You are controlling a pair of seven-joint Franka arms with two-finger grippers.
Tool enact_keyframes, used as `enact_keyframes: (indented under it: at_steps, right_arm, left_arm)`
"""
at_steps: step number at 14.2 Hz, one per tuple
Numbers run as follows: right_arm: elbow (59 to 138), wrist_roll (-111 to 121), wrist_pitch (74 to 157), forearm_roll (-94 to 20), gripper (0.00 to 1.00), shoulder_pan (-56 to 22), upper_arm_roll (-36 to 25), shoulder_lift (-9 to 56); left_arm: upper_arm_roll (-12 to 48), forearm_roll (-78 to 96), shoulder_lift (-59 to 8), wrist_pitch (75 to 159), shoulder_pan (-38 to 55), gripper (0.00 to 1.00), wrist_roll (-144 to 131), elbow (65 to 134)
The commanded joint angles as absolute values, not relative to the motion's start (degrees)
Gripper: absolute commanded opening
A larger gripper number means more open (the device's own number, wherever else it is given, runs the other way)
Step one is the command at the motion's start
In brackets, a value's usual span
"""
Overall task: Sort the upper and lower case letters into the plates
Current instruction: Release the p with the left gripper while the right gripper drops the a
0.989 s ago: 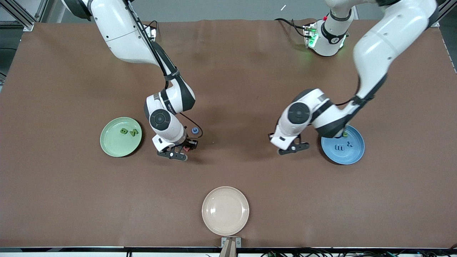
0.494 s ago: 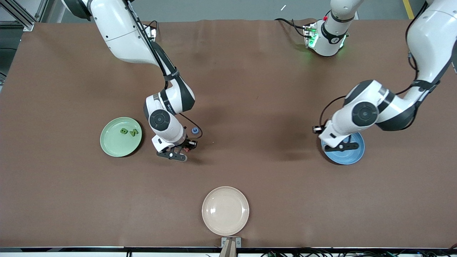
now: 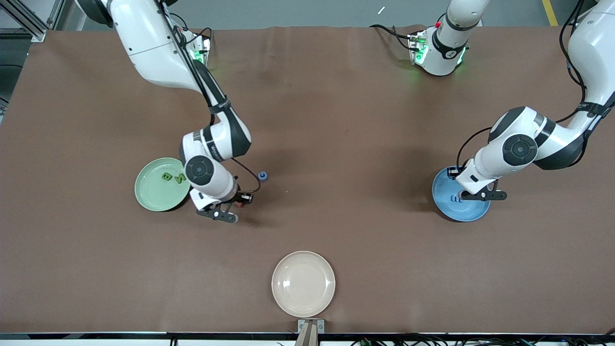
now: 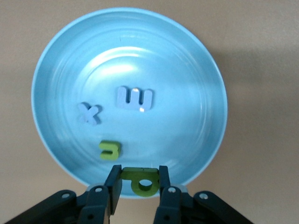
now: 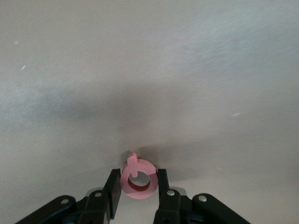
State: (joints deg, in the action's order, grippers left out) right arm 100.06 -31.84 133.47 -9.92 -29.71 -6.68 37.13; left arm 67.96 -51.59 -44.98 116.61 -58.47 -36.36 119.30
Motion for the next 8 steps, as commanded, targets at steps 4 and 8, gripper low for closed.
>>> enact_keyframes:
  at_steps: [4,8]
  right_arm:
    - [103.3,-22.3,126.7,-9.8,0.01,-23.0,-6.1,30.5]
    - [106.6,-13.8,126.6,-9.8,0.01,-18.2,-6.2,28.0]
  left_arm:
    - [62.0,-53.5,-45.9,124.4,-55.0,0.17,-36.3,120.3]
    - [60.1,-55.0,-46.0,125.2,-54.2,0.18,-36.5,120.6]
